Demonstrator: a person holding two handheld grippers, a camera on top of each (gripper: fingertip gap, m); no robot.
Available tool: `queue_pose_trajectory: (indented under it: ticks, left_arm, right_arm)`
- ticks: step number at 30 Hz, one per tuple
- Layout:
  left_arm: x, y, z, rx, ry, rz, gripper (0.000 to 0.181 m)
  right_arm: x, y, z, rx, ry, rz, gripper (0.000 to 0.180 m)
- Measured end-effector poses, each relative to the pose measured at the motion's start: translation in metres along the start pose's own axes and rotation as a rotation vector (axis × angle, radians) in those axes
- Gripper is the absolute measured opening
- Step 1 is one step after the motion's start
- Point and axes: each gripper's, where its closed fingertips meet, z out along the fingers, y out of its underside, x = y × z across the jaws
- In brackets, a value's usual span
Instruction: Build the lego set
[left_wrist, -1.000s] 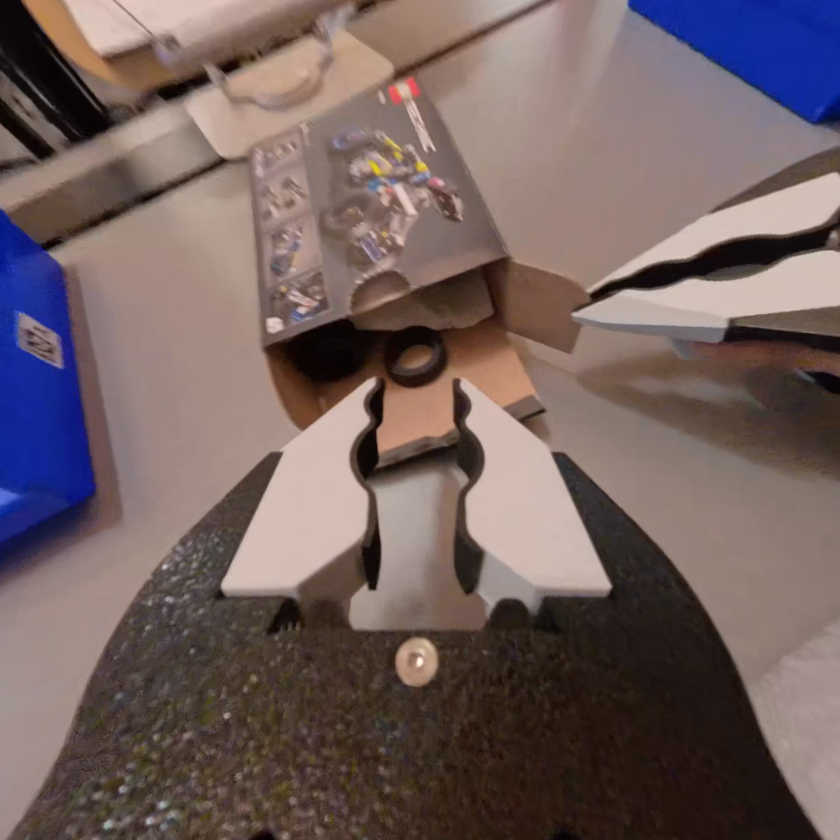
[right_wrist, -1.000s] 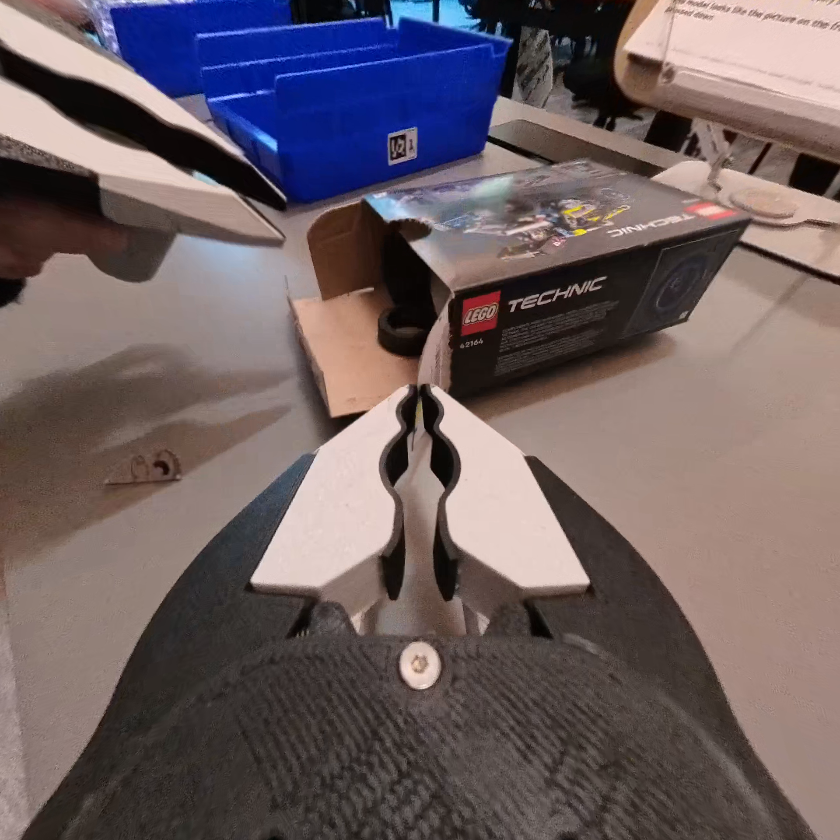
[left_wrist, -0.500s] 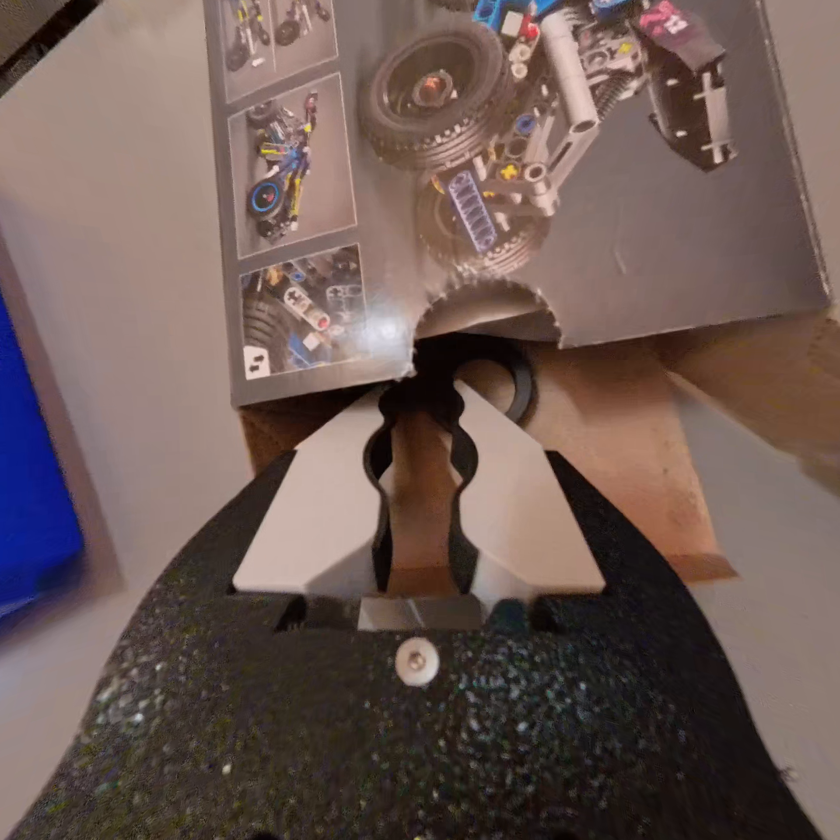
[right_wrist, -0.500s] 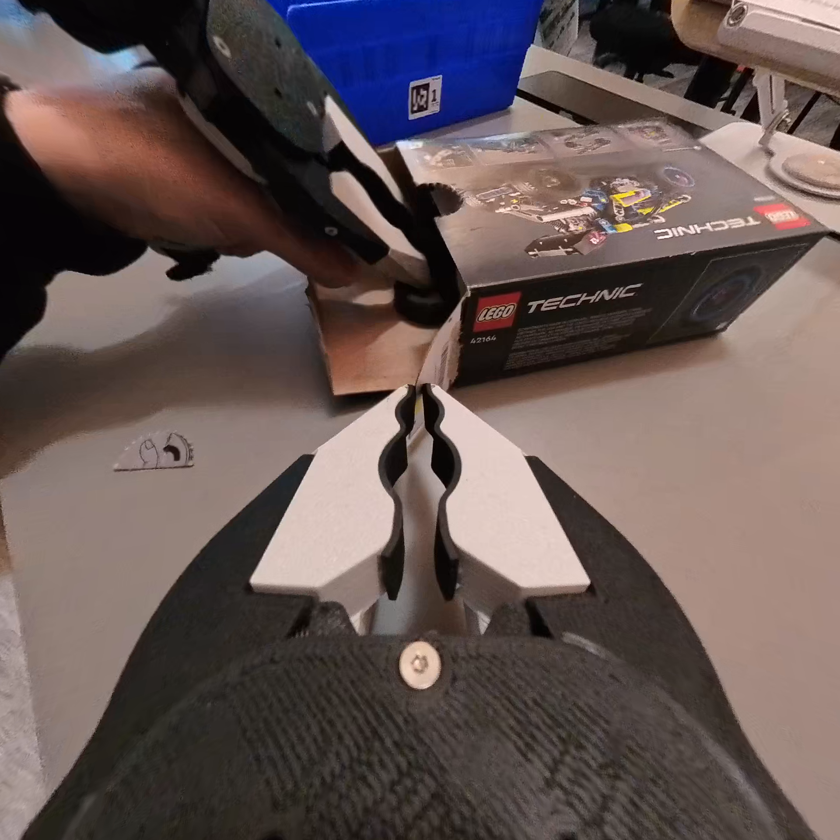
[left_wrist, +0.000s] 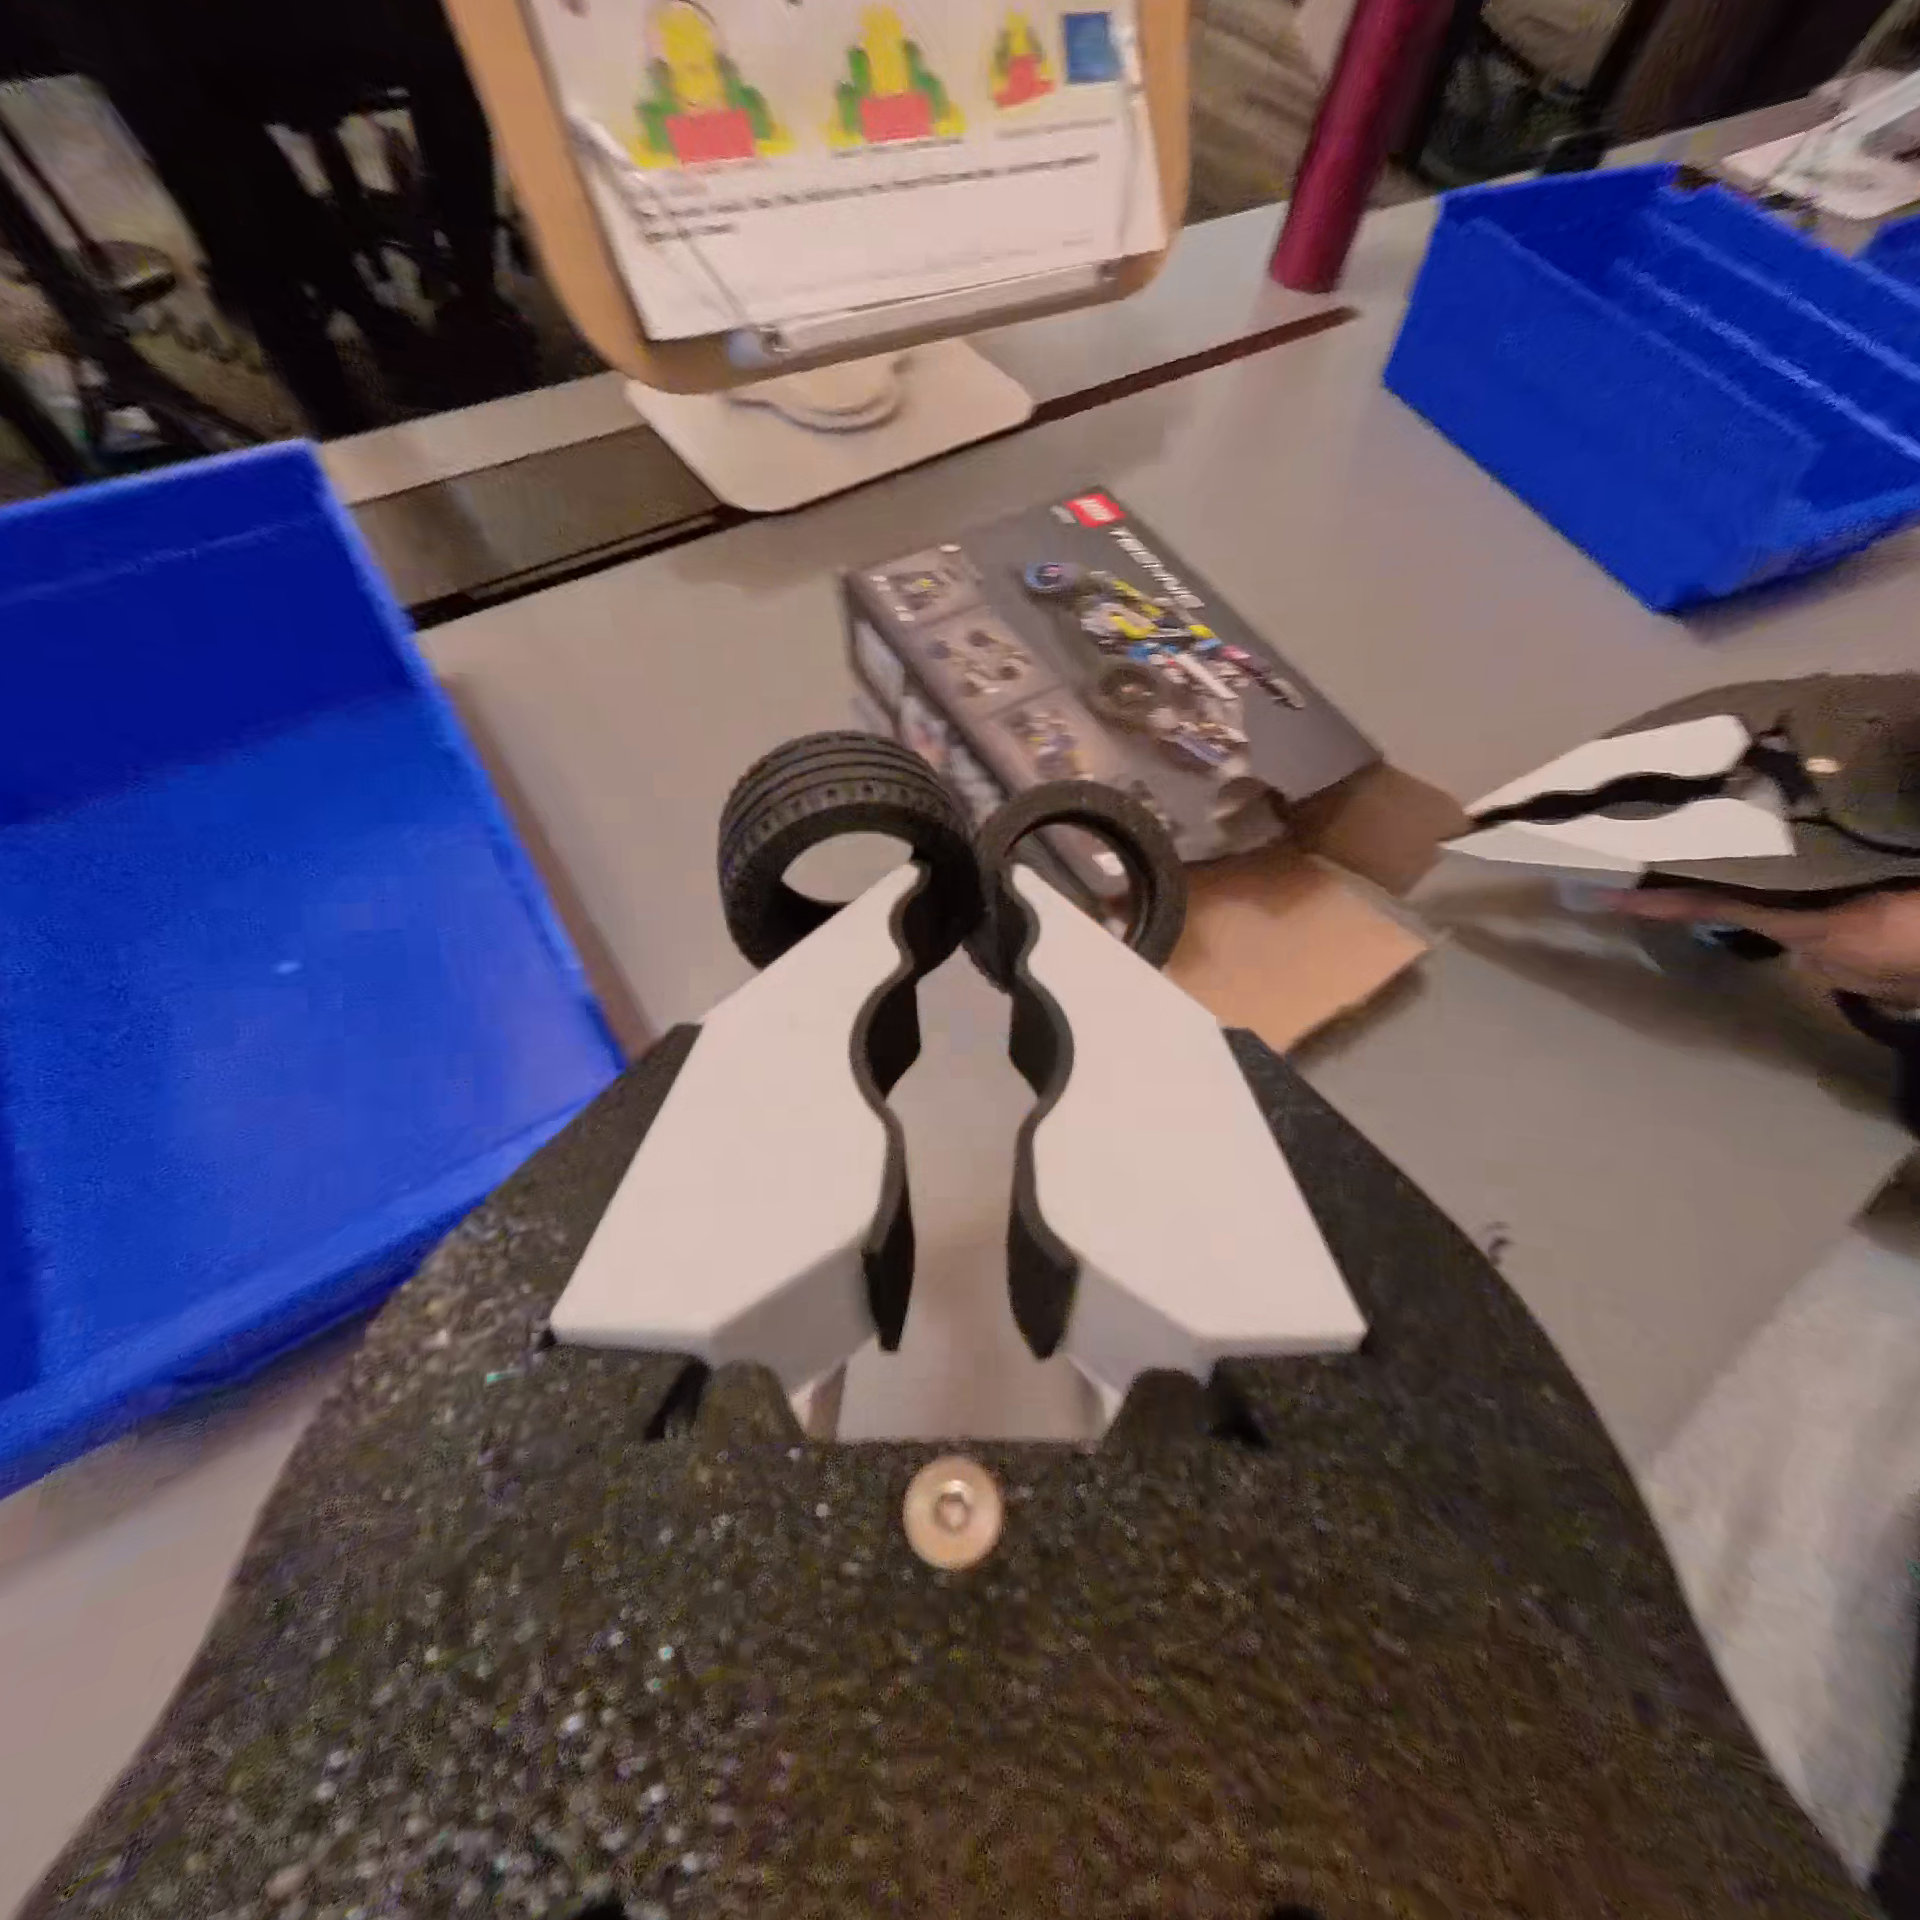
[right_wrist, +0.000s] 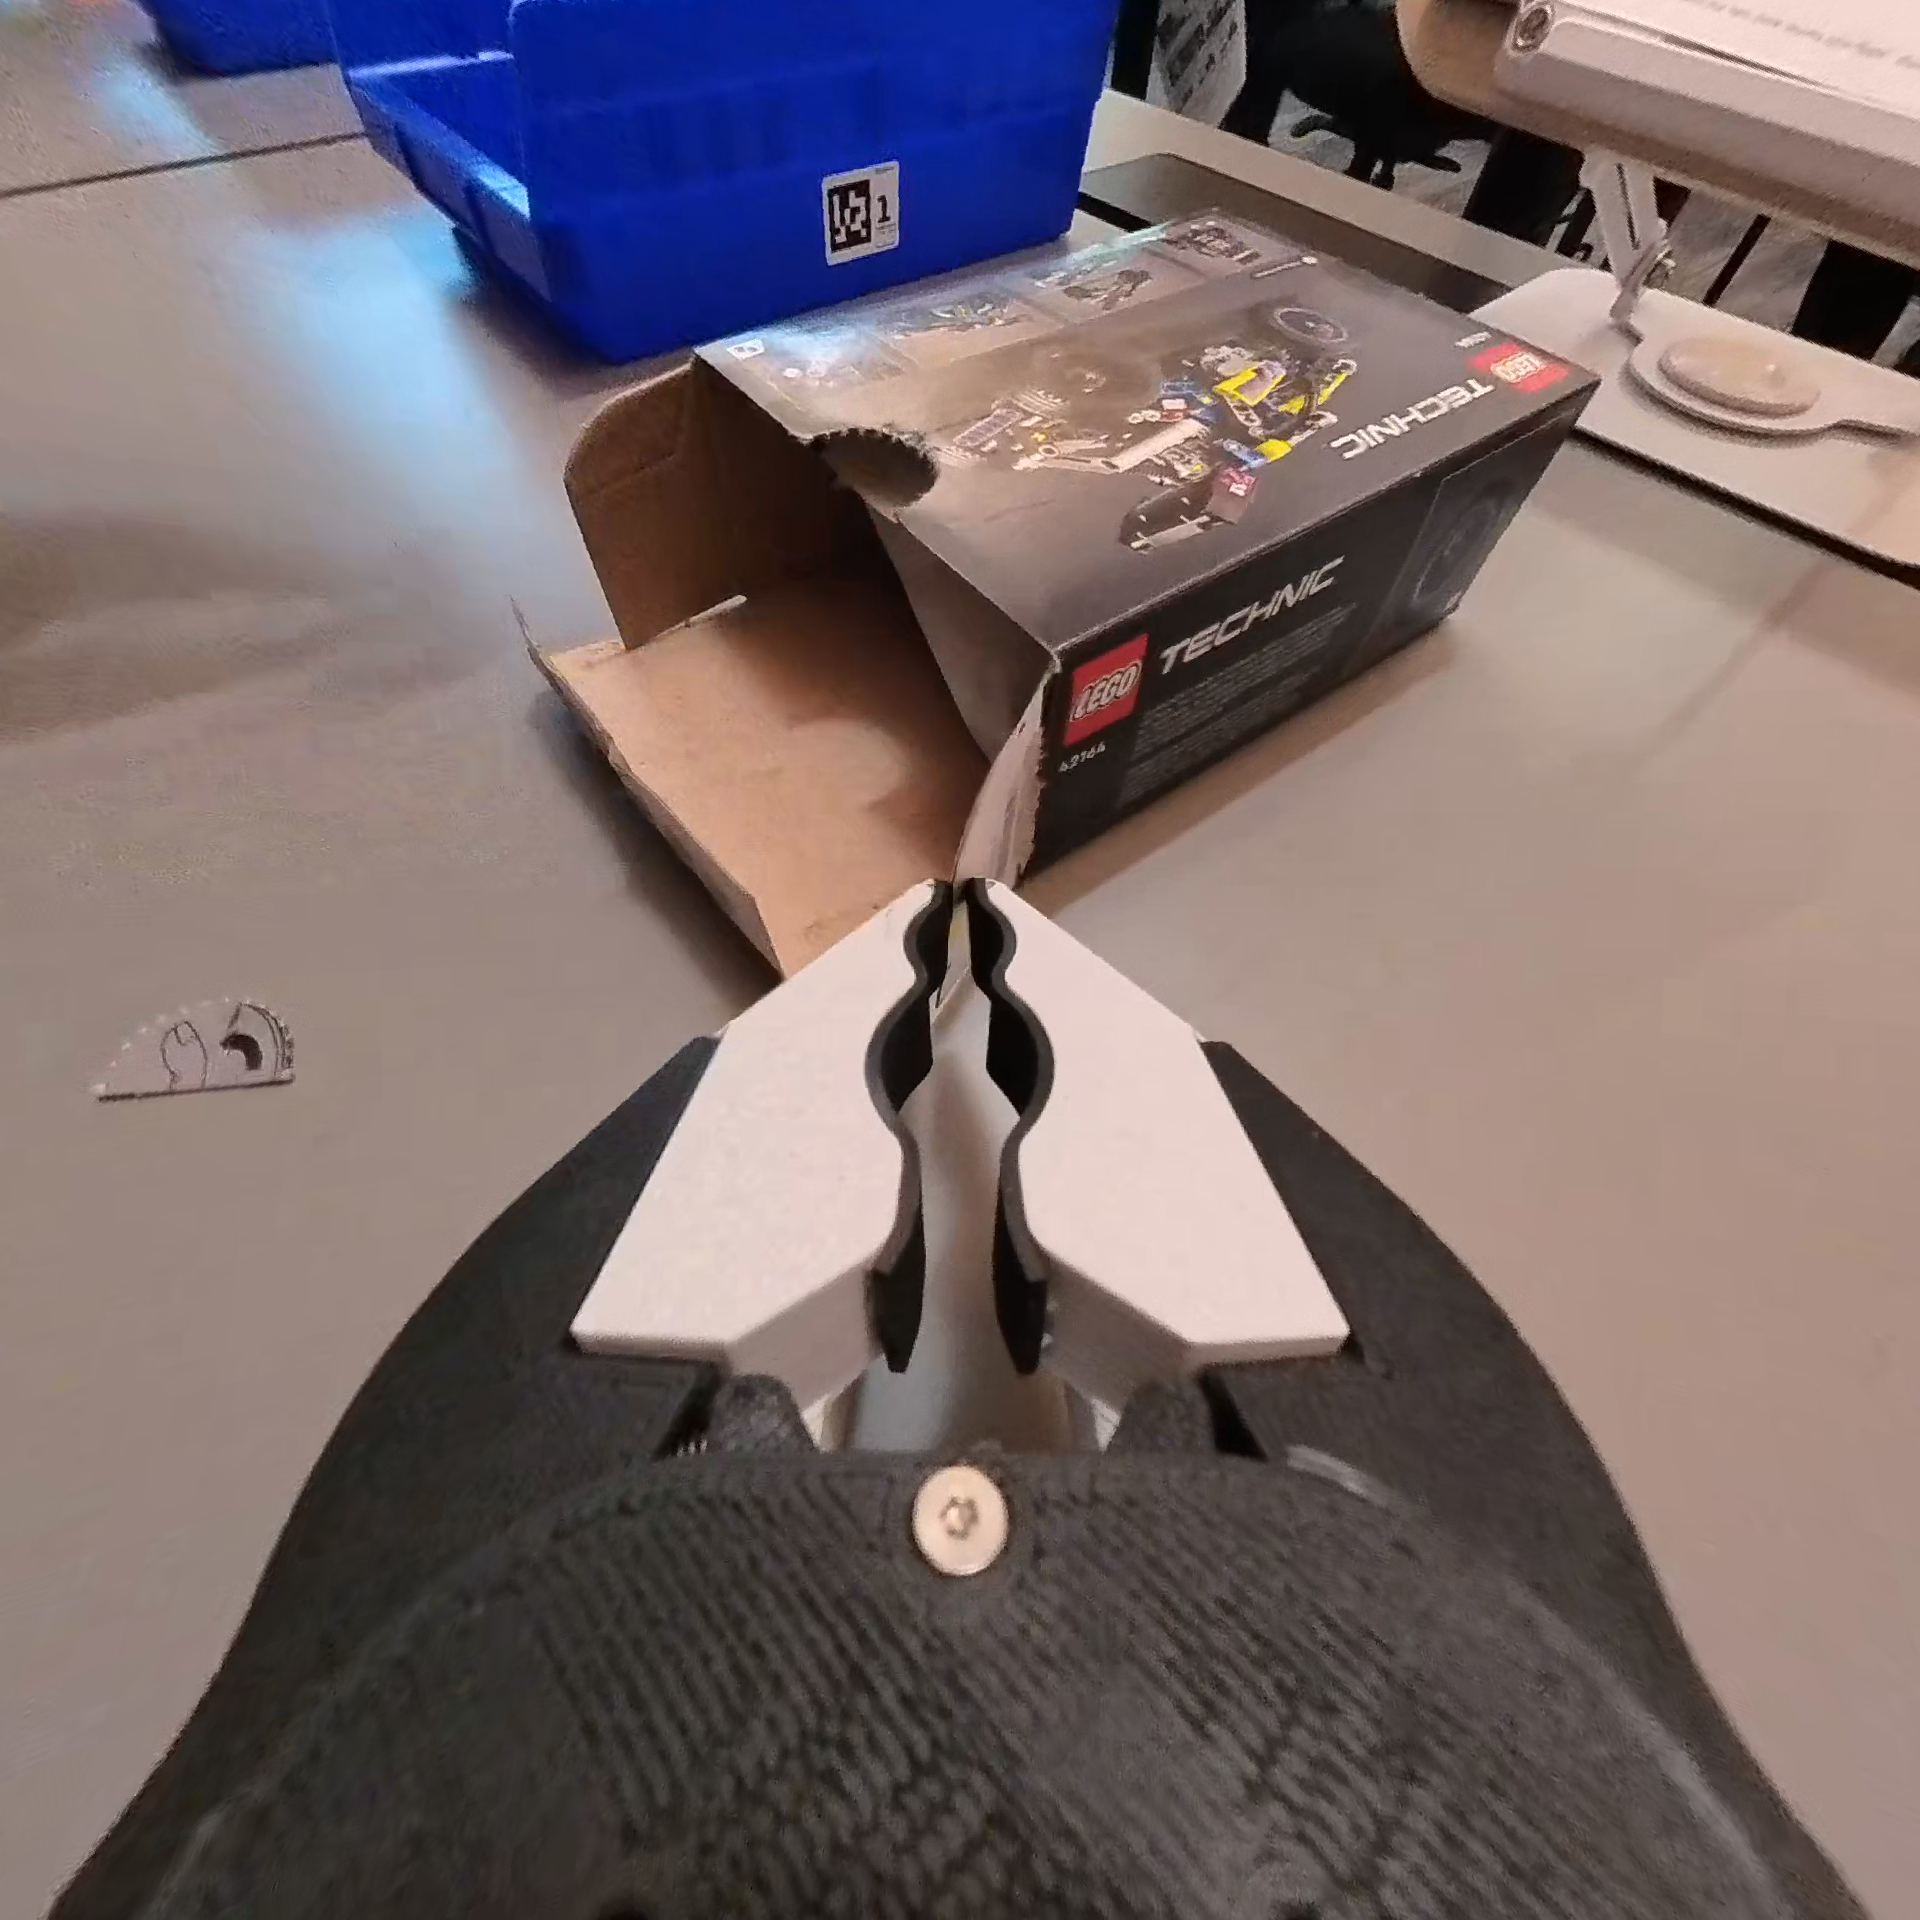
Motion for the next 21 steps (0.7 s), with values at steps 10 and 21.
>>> queue_pose_trajectory:
  ticks: [10, 21]
  left_arm:
    - [-0.21, 0.073, 0.052, -0.742, -0.167, 0.108, 0.011]
    - [-0.222, 0.106, 0.101, -0.926, -0.057, -0.103, 0.042]
  right_arm:
    - [0.001, 0.0, 0.001, -0.003, 0.002, 0.012, 0.001]
    - [0.001, -0.001, 0.002, -0.018, 0.028, -0.001, 0.001]
